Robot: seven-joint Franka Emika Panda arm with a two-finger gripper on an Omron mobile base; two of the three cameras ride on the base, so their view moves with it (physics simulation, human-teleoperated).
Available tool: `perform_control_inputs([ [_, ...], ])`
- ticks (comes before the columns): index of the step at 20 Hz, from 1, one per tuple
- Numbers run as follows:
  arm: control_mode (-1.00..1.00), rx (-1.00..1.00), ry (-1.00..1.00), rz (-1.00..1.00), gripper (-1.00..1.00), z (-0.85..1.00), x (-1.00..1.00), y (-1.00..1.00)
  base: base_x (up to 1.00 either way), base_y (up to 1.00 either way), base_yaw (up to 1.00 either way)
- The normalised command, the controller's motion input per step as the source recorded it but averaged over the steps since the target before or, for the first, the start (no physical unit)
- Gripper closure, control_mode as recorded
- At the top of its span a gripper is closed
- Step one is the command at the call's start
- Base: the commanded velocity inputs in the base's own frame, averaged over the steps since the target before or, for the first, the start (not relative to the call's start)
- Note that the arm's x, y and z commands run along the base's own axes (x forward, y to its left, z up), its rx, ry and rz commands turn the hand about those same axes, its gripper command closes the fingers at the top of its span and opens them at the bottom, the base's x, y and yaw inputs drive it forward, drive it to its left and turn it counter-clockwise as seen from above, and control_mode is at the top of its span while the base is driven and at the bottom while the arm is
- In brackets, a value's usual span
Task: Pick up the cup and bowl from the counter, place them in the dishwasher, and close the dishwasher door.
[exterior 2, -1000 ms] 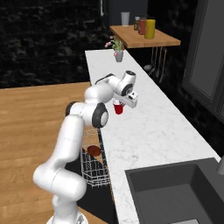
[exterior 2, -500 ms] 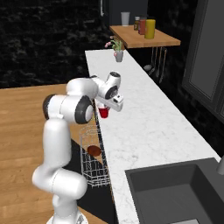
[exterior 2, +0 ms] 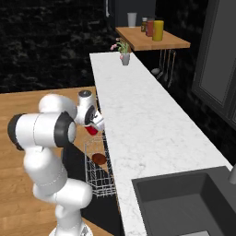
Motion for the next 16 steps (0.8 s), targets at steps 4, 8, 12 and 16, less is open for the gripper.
perform_control_inputs([
  [4, -1.00, -0.11, 0.00, -0.49, 1.00, -0.19, -0.56, 0.41, 0.00, 0.00, 0.00],
  [8, -1.00, -0.11, 0.00, -0.51, 1.00, -0.36, -0.06, 0.36, 0.00, 0.00, 0.00],
  [12, -1.00, -0.09, 0.00, -0.44, 1.00, -0.46, 0.00, 0.21, 0.00, 0.00, 0.00],
  [16, -1.00, -0.07, 0.00, -0.37, 1.00, -0.53, 0.00, 0.04, 0.00, 0.00, 0.00],
])
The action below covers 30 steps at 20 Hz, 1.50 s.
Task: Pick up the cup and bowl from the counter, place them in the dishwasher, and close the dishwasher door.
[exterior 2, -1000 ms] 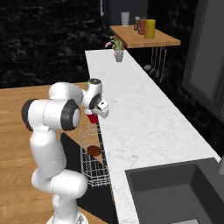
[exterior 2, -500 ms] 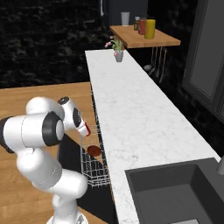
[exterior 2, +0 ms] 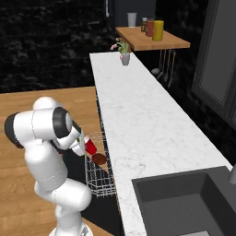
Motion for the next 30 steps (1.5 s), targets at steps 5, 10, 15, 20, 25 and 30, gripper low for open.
perform_control_inputs([
  [5, -1.00, -0.10, -0.02, -0.29, 1.00, -0.47, 0.03, 0.00, 0.00, 0.00, 0.00],
  [10, -1.00, -0.04, 0.00, -0.19, 1.00, -0.56, 0.08, 0.01, 0.00, 0.00, 0.00],
  [15, -1.00, -0.03, 0.00, -0.12, 1.00, -0.78, 0.00, 0.15, 0.00, 0.00, 0.00],
  [20, -1.00, 0.00, 0.00, -0.07, 1.00, -0.75, 0.05, 0.12, 0.00, 0.00, 0.00],
  [25, -1.00, 0.00, -0.01, -0.02, 1.00, -0.67, 0.14, 0.17, 0.00, 0.00, 0.00],
  [30, -1.00, 0.00, -0.05, -0.02, 1.00, -0.66, 0.18, 0.09, 0.00, 0.00, 0.00],
])
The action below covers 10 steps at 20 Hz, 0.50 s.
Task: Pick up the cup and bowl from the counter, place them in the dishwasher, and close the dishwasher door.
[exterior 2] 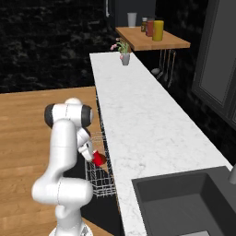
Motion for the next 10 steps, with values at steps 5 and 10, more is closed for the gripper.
perform_control_inputs([
  [5, -1.00, 0.00, -0.07, -0.02, 1.00, -0.58, 0.29, 0.00, 0.00, 0.00, 0.00],
  [10, -1.00, 0.00, -0.09, -0.01, 1.00, -0.55, 0.11, 0.00, 0.00, 0.00, 0.00],
])
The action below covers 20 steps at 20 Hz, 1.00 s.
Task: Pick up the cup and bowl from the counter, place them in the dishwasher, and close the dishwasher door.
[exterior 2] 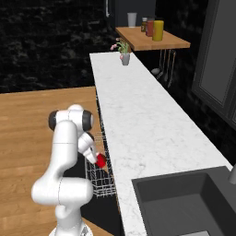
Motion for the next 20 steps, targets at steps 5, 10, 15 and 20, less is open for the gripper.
perform_control_inputs([
  [5, -1.00, 0.00, -0.12, 0.00, 1.00, -0.42, 0.11, 0.00, 0.00, 0.00, 0.00],
  [10, -1.00, 0.00, -0.10, -0.01, 1.00, -0.37, 0.06, 0.00, 0.00, 0.00, 0.00],
  [15, -1.00, 0.00, -0.06, -0.02, 1.00, -0.39, 0.13, 0.00, 0.00, 0.00, 0.00],
  [20, -1.00, 0.00, -0.04, -0.02, -1.00, -0.37, 0.24, 0.00, 0.00, 0.00, 0.00],
])
